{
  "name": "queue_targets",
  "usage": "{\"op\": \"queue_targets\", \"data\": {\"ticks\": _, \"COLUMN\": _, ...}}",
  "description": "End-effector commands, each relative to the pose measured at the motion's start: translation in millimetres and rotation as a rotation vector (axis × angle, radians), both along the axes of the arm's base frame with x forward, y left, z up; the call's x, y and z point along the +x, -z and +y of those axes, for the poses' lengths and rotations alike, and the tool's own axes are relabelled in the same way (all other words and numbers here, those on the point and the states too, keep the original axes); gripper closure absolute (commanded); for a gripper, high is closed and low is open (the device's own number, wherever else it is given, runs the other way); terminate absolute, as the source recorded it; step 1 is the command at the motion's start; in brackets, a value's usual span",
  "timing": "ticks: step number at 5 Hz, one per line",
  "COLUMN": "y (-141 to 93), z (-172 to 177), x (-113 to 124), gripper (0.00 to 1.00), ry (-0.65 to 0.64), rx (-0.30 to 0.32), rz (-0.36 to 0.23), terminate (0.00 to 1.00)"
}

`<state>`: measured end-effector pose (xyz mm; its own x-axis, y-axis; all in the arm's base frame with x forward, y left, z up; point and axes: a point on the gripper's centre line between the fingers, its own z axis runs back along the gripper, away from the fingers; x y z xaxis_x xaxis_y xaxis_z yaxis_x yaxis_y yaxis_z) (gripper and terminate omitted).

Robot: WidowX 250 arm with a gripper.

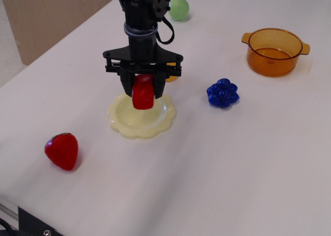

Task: Put sushi on plate

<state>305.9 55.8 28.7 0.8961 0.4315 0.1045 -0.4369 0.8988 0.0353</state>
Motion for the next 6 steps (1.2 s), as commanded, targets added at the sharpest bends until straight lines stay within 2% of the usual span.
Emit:
{"op": "queue_targets", "data": {"ticks": 1, "y": -7, "z": 3, "x": -2, "gripper": 1.00, "ry": -0.014, "rx": -0.022, "rz": -0.009, "terminate": 0.00}}
{"op": "queue_targets", "data": {"ticks": 2, "y": -16, "z": 1, "x": -8, "gripper": 0.00, "ry": -0.044, "rx": -0.025, "rz": -0.036, "terminate": 0.00}}
{"op": "queue_targets", "data": {"ticks": 3, "y": -28, "z": -4, "x": -16, "gripper": 0.00, "ry": -0.068, "rx": 0.007, "rz": -0.052, "terminate": 0.00}}
{"op": "queue_targets", "data": {"ticks": 4, "y": -43, "z": -15, "x": -30, "gripper": 0.00, "ry": -0.038, "rx": 0.006, "rz": -0.095, "terminate": 0.00}}
{"op": "queue_targets", "data": {"ticks": 5, "y": -47, "z": -34, "x": -38, "gripper": 0.00, "ry": 0.039, "rx": -0.003, "rz": -0.104, "terminate": 0.00}}
{"op": "queue_targets", "data": {"ticks": 6, "y": -54, "z": -52, "x": -43, "gripper": 0.00, "ry": 0.149, "rx": -0.035, "rz": -0.139, "terminate": 0.00}}
